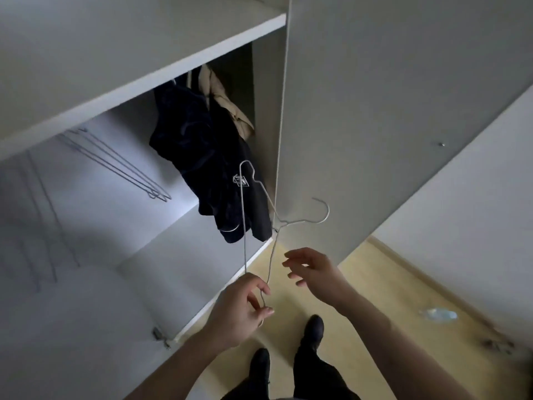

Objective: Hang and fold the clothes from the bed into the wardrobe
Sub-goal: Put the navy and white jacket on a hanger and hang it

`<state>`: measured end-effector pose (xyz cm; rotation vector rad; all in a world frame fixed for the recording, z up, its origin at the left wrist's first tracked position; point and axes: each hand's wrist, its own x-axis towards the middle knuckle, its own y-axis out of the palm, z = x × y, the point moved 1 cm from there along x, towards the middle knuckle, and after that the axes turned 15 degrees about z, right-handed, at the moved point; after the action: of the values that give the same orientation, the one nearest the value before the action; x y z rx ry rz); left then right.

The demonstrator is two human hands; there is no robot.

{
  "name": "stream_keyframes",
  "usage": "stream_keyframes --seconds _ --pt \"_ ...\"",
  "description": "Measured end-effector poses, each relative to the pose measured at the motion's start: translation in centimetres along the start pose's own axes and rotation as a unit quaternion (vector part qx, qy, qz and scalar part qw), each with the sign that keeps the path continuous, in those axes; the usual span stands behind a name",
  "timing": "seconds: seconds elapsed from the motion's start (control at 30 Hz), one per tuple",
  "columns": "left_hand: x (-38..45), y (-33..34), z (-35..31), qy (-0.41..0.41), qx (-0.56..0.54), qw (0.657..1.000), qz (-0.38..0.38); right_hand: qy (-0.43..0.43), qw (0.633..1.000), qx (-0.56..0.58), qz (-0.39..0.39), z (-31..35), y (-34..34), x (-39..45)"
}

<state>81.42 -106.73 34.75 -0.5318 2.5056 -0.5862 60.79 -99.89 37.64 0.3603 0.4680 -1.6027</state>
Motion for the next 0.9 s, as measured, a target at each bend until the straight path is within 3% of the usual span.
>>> stream_keyframes --seconds 0.17,0.4,0.73,0.9 --pt "-1.4 5.4 -1.5 0.015 0.1 0.987 0.121 0.031 0.991 0.025 -0.125 -5.4 0.4 -7.3" --pt "-1.8 13.0 -7.4 0.119 0.187 0.948 0.229 0.057 0.947 0.132 -0.286 -12.2 -0.6 -19.0" --pt "-4.1 31.9 -19.0 0.237 0.306 0.857 0.34 0.054 0.883 0.216 -0.413 -24.8 -4.7 -40.3" --pt "-5.0 41.1 -24.2 0.248 0.319 0.839 0.365 0.097 0.848 0.201 -0.48 -32.0 -6.6 -51.0"
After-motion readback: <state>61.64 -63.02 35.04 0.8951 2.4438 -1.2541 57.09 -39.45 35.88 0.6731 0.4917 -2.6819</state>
